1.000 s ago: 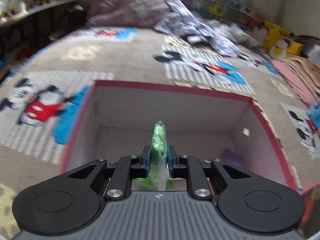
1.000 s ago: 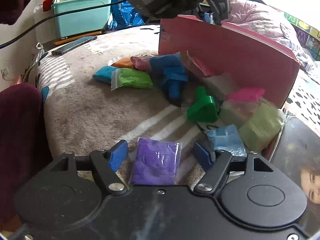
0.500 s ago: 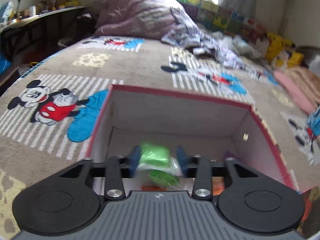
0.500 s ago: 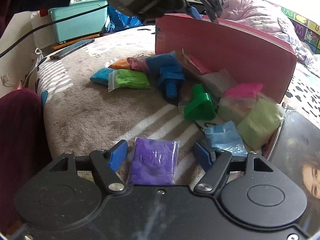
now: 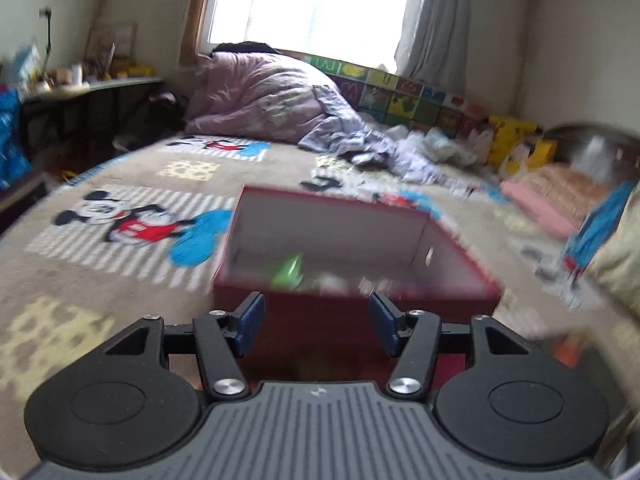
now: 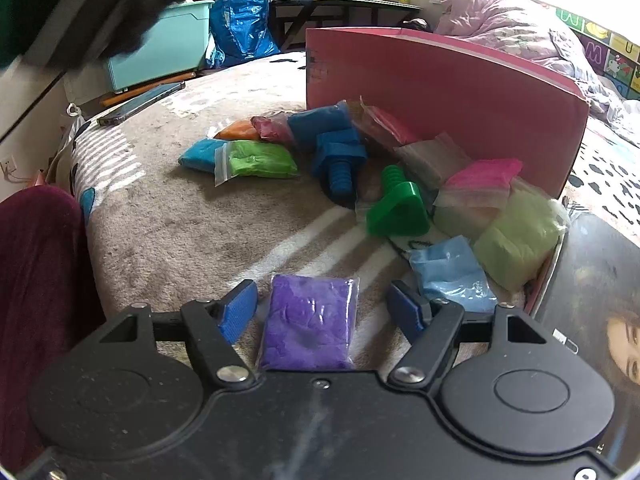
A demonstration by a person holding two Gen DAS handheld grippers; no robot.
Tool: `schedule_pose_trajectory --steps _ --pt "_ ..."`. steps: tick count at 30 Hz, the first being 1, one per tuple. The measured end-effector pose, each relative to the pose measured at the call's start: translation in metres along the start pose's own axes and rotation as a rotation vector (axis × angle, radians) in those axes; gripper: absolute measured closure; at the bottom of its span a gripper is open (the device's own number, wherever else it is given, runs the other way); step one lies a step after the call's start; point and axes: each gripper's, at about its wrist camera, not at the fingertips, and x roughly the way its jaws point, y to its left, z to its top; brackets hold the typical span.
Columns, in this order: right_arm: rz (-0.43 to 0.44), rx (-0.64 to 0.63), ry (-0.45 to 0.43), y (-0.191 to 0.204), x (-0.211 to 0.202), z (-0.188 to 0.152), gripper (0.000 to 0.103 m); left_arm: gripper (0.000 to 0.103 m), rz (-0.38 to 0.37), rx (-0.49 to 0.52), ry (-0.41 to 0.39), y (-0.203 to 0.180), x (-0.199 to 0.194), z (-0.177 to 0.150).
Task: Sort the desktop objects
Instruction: 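Open the left tool to drop the green bag in the box while the right grasps the purple bag, then move the left tool back to the pile and grasp another green clay bag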
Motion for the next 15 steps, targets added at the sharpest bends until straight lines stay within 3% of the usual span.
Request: schedule_pose_trajectory --steps 2,5,9,11,15 --pt "-0.005 0.011 0.0 0.0 0.0 0.0 0.033 0.047 0.009 0.042 0.02 -0.004 -0.003 -0.026" --pt "-0.017 0.043 -0.004 -0.001 -0.001 0.0 0.043 0.047 0.009 0.124 0.051 -0.014 -0.002 -0.056" --pt "-0.023 0.132 -0.021 -0.01 -0.002 0.0 0.052 0.047 0.084 0.387 0.074 -0.039 0.005 -0.08" --pt "-0.03 0.124 -0.023 -0.008 -0.001 -0.001 0.052 0.047 0.118 0.448 0.075 -0.043 0.007 -0.087" --pt "-0.043 0.107 -0.028 -0.004 0.0 -0.002 0.05 0.047 0.108 0.407 0.128 -0.033 0.019 -0.093"
